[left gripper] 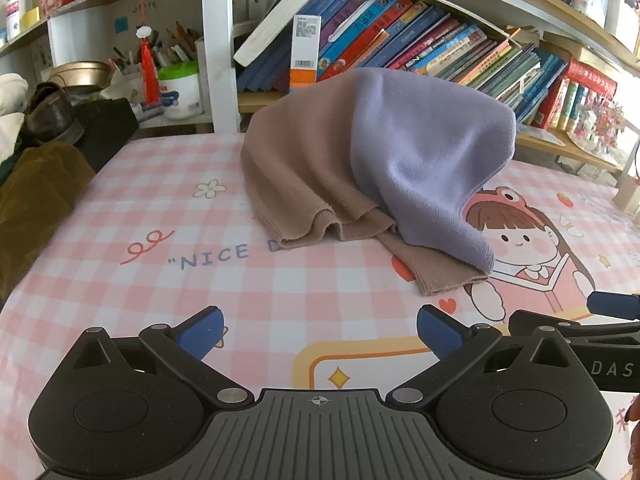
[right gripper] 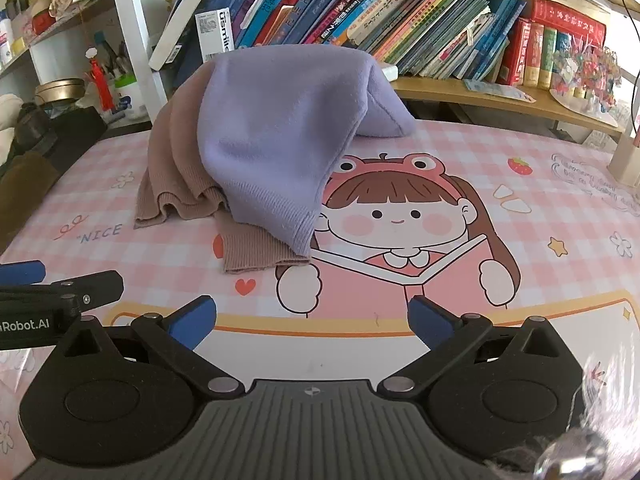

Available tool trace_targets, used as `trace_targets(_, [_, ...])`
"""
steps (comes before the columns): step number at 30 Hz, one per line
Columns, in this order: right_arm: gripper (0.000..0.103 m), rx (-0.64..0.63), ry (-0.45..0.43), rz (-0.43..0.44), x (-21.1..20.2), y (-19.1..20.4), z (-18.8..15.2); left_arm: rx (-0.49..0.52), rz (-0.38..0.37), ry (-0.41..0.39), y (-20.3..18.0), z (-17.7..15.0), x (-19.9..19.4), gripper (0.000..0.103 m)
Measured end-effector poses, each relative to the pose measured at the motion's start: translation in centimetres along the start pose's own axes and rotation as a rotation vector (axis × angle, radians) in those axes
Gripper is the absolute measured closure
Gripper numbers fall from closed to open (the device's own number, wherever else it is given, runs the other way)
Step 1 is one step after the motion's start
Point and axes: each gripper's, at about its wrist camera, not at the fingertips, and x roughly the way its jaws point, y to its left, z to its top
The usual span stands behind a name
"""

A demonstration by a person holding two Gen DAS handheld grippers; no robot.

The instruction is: Fold clothes

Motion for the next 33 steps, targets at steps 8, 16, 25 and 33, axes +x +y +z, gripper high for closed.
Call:
trace_targets(8, [0.0,0.003,0.0,-0.001,0.09,-0.04,-0.04,-0.005,-0.006,0.007,0.2,-0.14,0.05,0.0])
trace_targets(16, [0.0,0.006,0.006,-0.003,0.24,-0.04,-0.04,-0.001,-0.003,0.012,0.13,-0.02,0.38,0.0])
trace_targets(25, [0.0,0.007,0.018,-0.004,0.48,0.06,0.02,-0.001,0.002,0.012,0.21,-0.11,0.34,0.0])
trace_targets(33, [0.0,0.007,0.02,-0.005,0.52,0.06,-0.07,-0.001,0.003,0.015,0.19,-0.02,0.3,0.0])
